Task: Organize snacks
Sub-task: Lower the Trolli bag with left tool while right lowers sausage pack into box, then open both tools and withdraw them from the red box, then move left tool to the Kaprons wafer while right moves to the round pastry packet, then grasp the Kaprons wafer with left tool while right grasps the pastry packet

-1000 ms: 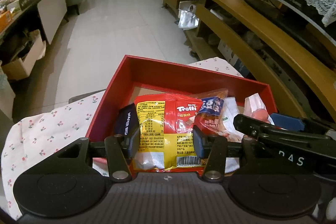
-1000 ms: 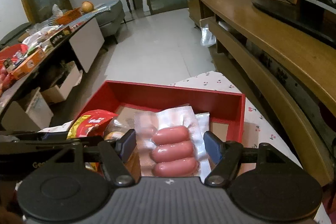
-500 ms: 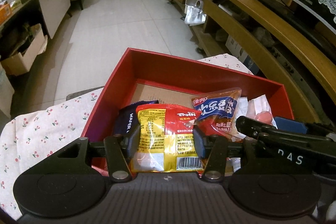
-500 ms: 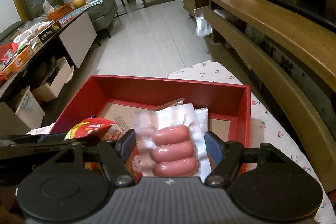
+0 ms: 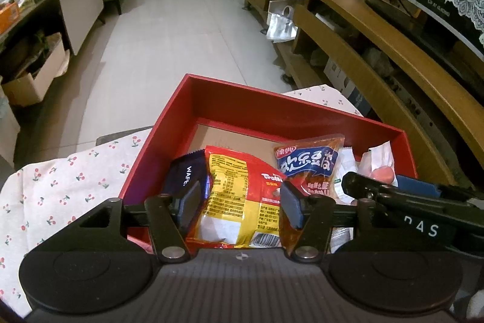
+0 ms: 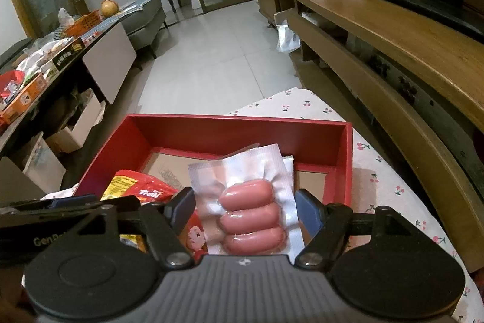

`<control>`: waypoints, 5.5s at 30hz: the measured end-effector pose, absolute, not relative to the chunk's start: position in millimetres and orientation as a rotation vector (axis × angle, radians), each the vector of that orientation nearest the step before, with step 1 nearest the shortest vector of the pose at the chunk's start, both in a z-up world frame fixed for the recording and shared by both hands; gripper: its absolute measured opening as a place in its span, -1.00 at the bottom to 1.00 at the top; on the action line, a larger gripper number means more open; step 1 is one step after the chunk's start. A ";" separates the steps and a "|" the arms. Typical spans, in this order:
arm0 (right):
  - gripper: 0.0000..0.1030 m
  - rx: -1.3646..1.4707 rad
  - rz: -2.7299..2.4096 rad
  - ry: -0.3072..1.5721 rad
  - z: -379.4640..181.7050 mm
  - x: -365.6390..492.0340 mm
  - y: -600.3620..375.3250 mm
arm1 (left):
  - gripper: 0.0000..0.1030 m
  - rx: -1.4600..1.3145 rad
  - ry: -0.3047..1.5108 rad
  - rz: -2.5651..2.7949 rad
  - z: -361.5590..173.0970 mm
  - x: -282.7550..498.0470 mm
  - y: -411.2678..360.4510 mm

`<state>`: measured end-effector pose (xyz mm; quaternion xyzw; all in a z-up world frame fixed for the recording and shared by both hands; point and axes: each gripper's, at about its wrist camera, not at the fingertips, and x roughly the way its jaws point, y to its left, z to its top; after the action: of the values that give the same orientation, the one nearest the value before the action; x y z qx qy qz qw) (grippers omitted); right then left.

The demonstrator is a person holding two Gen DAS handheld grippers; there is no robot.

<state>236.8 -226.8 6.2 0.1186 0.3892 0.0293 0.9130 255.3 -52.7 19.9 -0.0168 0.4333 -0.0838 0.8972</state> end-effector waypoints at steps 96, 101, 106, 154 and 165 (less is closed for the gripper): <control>0.67 0.222 0.144 1.085 -18.4 100.9 -253.5 | 0.62 -0.332 1.279 -0.120 -39.6 69.8 -31.3; 0.69 0.197 0.139 1.108 -27.2 97.6 -242.8 | 0.80 -0.447 1.274 -0.097 -44.7 55.5 -29.3; 0.71 0.209 0.142 1.114 -28.1 100.0 -243.9 | 0.89 -0.350 1.259 -0.066 -43.2 59.0 -49.8; 0.34 -0.045 0.140 1.110 -35.3 71.9 -192.6 | 0.41 -0.039 1.194 -0.229 -35.0 47.0 -39.7; 0.33 -0.005 0.165 1.041 -17.4 60.3 -190.8 | 0.41 -0.076 1.146 -0.213 -21.5 60.4 -32.4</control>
<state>60.3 -190.8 -17.4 -0.0023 0.4966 0.0786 0.8644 60.4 -32.4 -21.5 -0.0359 0.5409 -0.1004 0.8343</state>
